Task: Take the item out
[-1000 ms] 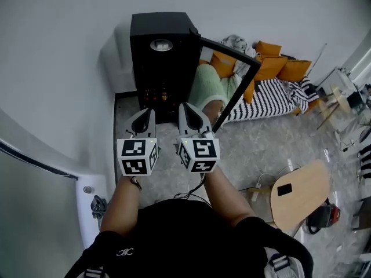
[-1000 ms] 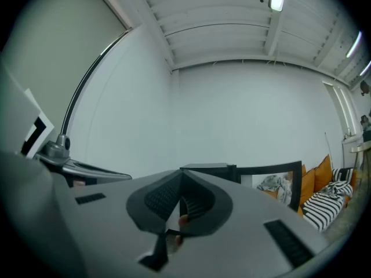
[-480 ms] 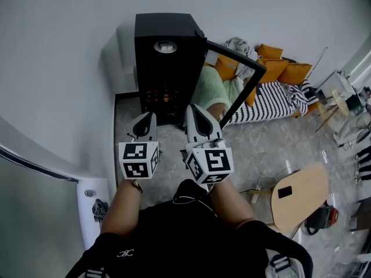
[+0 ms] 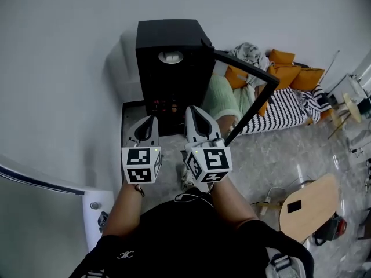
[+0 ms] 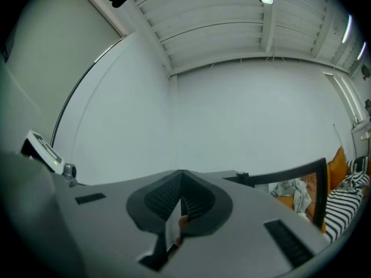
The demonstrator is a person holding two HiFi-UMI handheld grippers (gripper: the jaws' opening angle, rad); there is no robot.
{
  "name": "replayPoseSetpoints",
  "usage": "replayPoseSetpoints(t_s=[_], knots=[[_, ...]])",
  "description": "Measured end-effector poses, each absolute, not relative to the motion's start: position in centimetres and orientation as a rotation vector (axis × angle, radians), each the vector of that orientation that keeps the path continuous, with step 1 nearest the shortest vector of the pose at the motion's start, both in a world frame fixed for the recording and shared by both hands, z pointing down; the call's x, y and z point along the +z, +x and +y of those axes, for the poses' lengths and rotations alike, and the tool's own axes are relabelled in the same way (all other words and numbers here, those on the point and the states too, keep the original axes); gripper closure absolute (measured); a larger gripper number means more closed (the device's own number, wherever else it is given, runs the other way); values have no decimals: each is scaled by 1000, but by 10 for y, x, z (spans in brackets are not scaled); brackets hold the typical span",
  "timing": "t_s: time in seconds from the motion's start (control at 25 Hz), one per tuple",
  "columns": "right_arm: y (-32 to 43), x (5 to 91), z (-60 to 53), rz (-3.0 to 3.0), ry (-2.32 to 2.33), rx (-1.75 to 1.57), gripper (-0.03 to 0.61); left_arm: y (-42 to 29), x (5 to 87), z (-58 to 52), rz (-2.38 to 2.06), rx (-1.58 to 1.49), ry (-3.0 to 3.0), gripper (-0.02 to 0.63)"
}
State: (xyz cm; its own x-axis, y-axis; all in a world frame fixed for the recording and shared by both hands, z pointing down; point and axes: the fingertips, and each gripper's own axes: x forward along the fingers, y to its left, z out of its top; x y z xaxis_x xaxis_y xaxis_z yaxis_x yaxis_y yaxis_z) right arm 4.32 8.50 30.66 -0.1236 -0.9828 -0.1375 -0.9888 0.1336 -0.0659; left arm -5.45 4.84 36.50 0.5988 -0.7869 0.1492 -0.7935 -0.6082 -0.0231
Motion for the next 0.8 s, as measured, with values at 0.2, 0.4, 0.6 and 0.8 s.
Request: replayPoseSetpoints(t_s=[0.2, 0.4, 0.6, 0.8], knots=[[64, 310, 29, 2273, -1990, 64, 575, -37, 363, -2, -1437, 268, 2769, 606], [91, 315, -21, 2295, -1994, 24, 575, -14, 365, -50, -1442, 278, 2725, 606], [122, 325, -68, 2330, -1992, -8, 575, 16, 367, -94, -1445, 293, 2689, 606], [152, 341, -114, 2385, -1982, -24, 575, 49, 376, -139, -1451, 327, 2671, 606]])
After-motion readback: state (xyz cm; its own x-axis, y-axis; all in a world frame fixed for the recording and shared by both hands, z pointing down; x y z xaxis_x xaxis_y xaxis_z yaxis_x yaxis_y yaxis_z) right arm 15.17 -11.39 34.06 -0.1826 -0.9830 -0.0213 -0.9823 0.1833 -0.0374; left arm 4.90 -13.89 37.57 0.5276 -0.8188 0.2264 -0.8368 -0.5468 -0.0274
